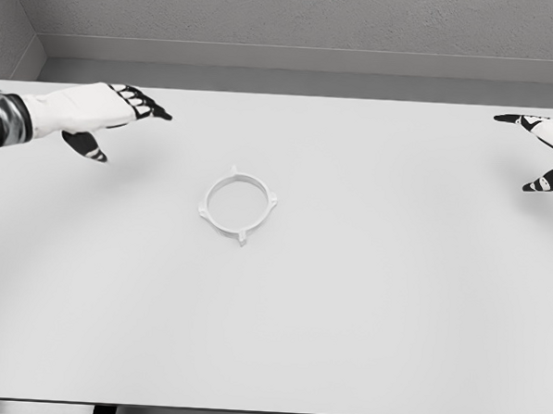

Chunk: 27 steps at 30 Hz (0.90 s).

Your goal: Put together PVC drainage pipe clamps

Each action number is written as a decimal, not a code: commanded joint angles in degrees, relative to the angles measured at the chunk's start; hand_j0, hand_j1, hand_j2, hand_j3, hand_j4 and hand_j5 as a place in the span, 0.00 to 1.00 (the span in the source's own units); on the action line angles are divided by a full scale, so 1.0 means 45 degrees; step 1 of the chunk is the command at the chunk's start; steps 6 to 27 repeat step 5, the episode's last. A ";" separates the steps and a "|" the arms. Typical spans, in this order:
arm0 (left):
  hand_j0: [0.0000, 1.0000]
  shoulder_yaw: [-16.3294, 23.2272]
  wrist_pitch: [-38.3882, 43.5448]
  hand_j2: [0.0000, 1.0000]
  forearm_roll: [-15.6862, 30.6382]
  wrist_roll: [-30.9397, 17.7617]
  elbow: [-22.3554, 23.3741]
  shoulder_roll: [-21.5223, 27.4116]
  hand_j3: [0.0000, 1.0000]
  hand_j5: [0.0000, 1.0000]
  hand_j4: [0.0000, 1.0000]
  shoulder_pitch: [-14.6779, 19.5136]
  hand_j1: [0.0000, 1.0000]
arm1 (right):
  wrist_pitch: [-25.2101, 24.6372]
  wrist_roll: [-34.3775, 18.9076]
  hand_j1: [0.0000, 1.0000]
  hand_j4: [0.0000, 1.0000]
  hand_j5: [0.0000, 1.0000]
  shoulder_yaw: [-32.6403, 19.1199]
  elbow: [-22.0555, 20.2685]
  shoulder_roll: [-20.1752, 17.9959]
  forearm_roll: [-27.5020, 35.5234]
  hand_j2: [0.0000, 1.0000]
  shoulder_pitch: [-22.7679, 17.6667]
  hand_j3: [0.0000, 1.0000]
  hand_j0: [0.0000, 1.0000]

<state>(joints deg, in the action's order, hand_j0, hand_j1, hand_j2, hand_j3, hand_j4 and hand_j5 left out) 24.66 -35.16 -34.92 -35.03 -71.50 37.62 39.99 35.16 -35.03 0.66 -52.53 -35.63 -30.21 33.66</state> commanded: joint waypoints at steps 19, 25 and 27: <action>1.00 -0.0070 0.0035 1.00 0.0358 0.0007 -0.0049 0.0137 1.00 1.00 1.00 -0.0079 1.00 | -0.0036 0.0006 1.00 1.00 1.00 -0.0030 -0.0007 -0.0011 0.0093 1.00 -0.0020 1.00 1.00; 1.00 -0.0070 0.0035 1.00 0.0358 0.0007 -0.0049 0.0137 1.00 1.00 1.00 -0.0079 1.00 | -0.0036 0.0006 1.00 1.00 1.00 -0.0030 -0.0007 -0.0011 0.0093 1.00 -0.0020 1.00 1.00; 1.00 -0.0070 0.0035 1.00 0.0358 0.0007 -0.0049 0.0137 1.00 1.00 1.00 -0.0079 1.00 | -0.0036 0.0006 1.00 1.00 1.00 -0.0030 -0.0007 -0.0011 0.0093 1.00 -0.0020 1.00 1.00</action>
